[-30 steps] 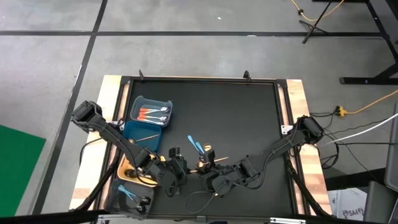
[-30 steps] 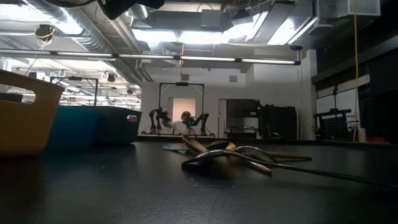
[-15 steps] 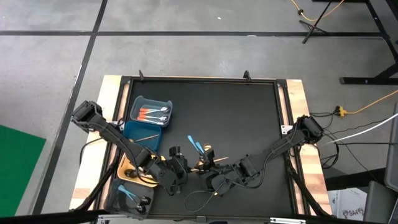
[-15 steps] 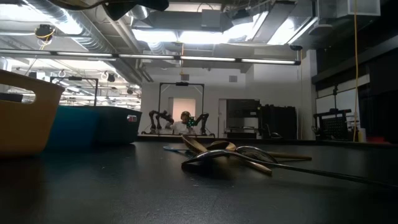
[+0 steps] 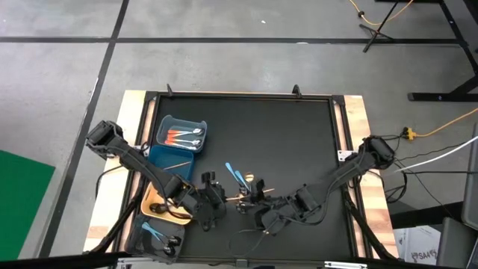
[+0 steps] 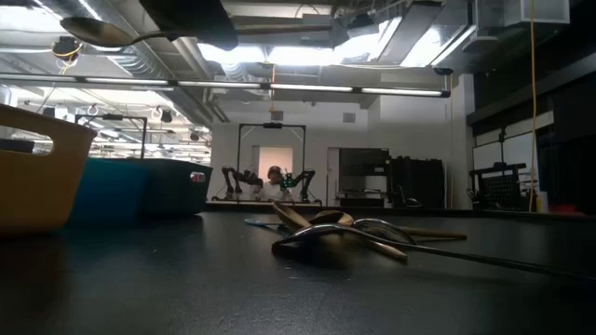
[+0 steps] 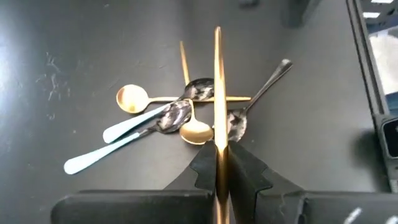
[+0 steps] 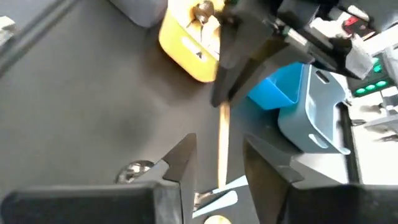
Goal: Sort silverware by color (type)
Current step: Put the gold spoon into the blue bin
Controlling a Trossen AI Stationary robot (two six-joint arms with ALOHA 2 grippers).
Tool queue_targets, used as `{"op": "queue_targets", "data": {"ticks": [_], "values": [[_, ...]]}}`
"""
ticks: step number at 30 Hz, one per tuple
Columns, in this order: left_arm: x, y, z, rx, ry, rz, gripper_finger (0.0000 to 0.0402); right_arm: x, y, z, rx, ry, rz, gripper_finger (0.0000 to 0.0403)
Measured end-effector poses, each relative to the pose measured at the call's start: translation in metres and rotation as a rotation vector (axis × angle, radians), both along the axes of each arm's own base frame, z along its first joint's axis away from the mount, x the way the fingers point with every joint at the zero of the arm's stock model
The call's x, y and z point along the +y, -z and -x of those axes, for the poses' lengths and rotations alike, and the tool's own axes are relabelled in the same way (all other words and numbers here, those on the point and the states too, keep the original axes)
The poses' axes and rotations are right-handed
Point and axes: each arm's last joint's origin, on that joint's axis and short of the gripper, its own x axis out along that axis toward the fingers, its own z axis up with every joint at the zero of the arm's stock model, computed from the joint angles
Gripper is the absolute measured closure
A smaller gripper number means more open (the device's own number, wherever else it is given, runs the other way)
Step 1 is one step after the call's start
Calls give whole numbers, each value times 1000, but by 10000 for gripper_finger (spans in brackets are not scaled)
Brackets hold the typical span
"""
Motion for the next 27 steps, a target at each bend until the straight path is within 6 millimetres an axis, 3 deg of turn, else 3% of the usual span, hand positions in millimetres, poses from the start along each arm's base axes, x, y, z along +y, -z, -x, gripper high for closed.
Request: {"op": "queue_targets", "data": {"ticks": [8, 18, 23, 27], "values": [[22, -18, 13, 48, -9, -50, 389, 9, -6, 21, 44, 30, -57, 286], [56, -48, 64, 212, -32, -160, 384, 7, -1, 25, 87, 122, -154, 286], [67, -49, 84, 322, -53, -258, 384, 7, -1, 25, 81, 138, -183, 286], [77, -34, 99, 390, -83, -315, 384, 7, -1, 25, 78, 161, -211, 286]]}}
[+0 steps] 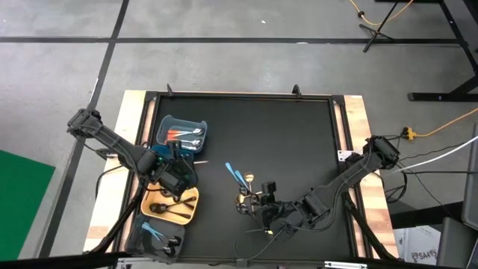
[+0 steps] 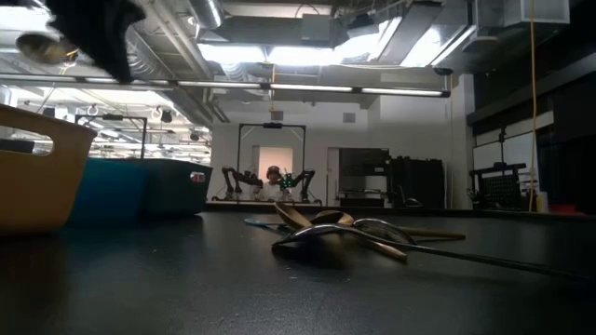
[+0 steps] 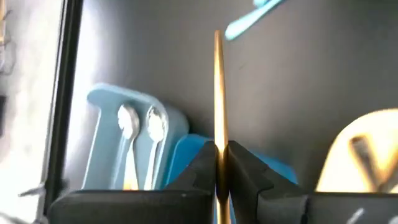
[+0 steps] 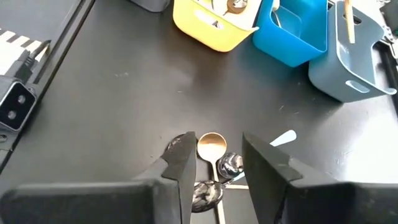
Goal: Sort silverware by color (type)
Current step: Put the gold spoon into the blue bin
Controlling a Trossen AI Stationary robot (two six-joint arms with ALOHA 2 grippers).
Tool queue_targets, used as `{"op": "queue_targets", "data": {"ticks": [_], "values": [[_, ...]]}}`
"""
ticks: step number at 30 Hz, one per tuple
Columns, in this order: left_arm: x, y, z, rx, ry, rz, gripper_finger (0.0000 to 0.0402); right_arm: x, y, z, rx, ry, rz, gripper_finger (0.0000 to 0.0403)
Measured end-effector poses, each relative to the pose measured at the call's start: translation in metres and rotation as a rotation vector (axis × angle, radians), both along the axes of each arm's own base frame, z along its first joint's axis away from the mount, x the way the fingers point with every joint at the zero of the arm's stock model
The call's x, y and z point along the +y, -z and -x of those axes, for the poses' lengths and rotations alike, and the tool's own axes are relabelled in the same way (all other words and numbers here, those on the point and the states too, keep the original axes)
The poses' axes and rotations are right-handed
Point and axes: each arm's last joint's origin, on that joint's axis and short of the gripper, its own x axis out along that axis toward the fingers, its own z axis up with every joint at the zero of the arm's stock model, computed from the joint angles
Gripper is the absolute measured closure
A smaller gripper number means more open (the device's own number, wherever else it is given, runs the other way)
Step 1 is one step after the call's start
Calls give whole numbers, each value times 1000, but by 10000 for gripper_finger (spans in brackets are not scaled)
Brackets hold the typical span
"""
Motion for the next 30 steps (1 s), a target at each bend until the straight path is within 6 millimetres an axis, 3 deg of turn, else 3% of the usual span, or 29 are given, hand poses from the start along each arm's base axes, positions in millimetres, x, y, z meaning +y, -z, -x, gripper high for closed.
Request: {"op": "queue_targets", "data": {"ticks": [15, 20, 30], "values": [[43, 67, 77, -20, -146, 22, 384, 0, 0, 0, -4, 9, -12, 286], [45, 82, 84, -4, -139, 99, 383, 0, 0, 0, -5, 9, -12, 286], [44, 83, 82, -20, -137, 107, 374, 0, 0, 0, -5, 8, -11, 286]]}}
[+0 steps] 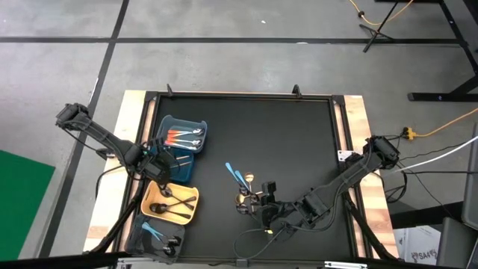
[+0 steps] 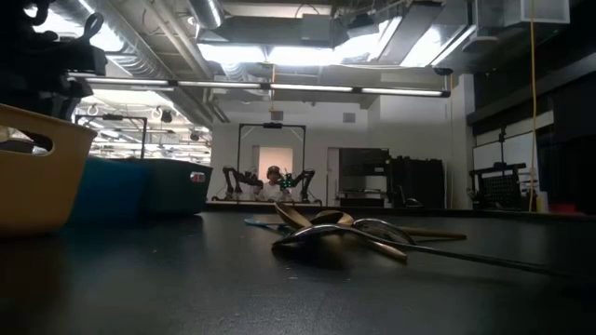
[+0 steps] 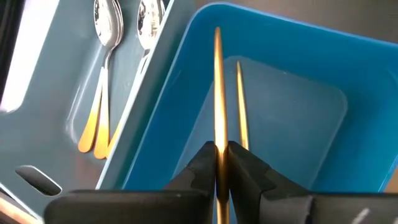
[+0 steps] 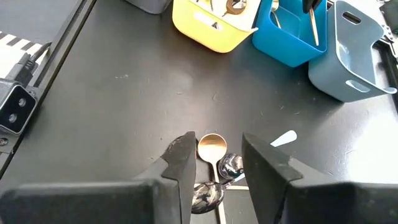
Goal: Sort silverware by color (type)
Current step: Put the gold spoon into the blue bin
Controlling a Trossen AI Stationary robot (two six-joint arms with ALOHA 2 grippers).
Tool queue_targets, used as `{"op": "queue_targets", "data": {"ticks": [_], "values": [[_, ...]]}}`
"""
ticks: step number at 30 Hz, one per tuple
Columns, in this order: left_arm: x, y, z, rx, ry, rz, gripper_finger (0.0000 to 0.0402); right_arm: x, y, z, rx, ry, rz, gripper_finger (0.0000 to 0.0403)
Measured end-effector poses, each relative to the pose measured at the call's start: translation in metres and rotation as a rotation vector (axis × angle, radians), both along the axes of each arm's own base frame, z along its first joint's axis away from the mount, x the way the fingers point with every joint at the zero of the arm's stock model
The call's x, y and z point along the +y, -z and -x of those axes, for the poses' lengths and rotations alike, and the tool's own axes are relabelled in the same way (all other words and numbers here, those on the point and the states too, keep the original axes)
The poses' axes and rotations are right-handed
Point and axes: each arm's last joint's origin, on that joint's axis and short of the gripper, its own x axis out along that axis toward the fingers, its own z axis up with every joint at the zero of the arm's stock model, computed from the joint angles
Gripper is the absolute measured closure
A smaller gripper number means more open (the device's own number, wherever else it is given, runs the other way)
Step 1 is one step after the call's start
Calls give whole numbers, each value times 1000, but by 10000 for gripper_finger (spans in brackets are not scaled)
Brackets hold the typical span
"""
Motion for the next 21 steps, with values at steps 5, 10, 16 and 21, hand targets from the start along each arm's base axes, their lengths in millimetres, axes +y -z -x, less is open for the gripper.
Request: {"op": "queue_targets", "data": {"ticks": [5, 10, 16, 21], "values": [[0, 0, -1, -8, -1, -2, 373, 0, 0, 0, 0, 0, 0, 286], [0, 0, -1, -20, -7, -6, 373, 0, 0, 0, 0, -1, 1, 286], [0, 0, -1, -28, -25, 0, 372, 0, 0, 0, 0, -1, 1, 286], [0, 0, -1, -29, -27, -1, 372, 0, 0, 0, 1, -1, 1, 286]]}}
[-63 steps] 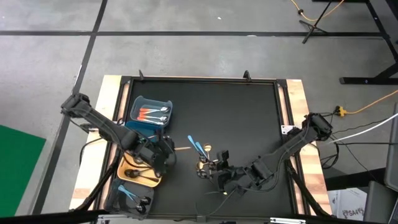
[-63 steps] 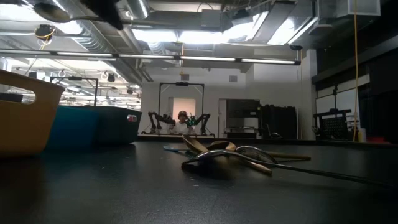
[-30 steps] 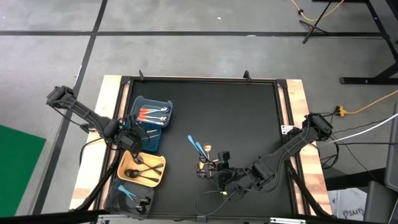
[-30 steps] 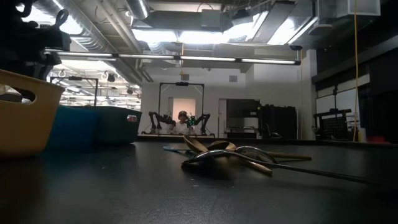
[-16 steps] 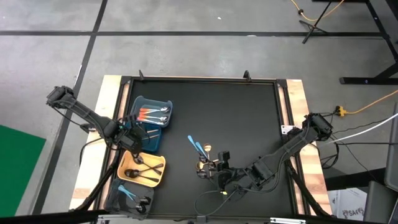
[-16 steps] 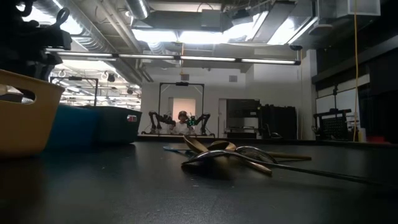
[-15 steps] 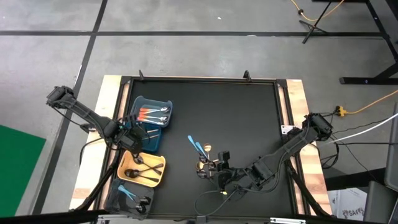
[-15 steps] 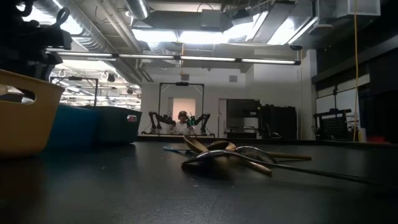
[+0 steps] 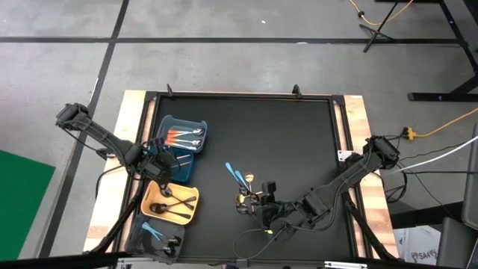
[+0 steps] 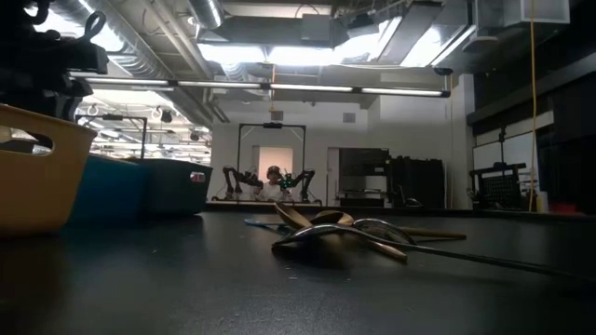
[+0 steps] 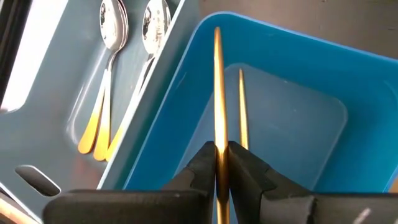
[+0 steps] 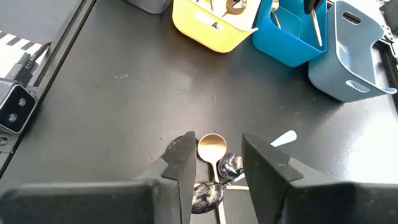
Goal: Sort silverware by color (type)
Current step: Put the gold spoon into the blue bin
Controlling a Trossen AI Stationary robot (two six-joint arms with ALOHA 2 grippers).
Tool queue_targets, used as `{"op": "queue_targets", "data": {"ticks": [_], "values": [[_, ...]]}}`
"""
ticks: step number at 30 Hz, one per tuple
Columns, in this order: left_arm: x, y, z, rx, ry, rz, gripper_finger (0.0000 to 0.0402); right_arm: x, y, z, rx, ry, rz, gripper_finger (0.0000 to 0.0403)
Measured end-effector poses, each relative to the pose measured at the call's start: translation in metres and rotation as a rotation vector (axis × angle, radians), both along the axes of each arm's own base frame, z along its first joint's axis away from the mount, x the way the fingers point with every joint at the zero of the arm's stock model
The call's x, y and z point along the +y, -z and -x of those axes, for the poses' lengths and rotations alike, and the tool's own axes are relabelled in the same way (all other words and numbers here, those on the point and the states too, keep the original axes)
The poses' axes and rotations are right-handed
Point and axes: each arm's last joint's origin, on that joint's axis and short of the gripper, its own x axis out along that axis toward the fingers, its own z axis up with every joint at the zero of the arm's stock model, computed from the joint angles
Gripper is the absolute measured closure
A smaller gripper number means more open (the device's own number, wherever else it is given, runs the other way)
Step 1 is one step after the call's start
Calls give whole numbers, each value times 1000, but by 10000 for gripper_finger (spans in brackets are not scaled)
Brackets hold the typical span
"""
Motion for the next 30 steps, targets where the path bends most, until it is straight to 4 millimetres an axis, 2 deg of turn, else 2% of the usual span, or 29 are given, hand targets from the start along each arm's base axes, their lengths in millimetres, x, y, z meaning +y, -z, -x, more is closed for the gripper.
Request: {"op": "queue_targets", "data": {"ticks": [11, 25, 30], "values": [[2, -1, 0, -35, -53, -29, 372, 0, 0, 0, 0, -1, -2, 286], [1, 0, 1, -36, -91, 15, 371, 0, 1, -1, 21, -24, -29, 286], [1, 0, 1, -49, -123, 28, 352, -1, 1, -1, 23, -25, -34, 286]]}}
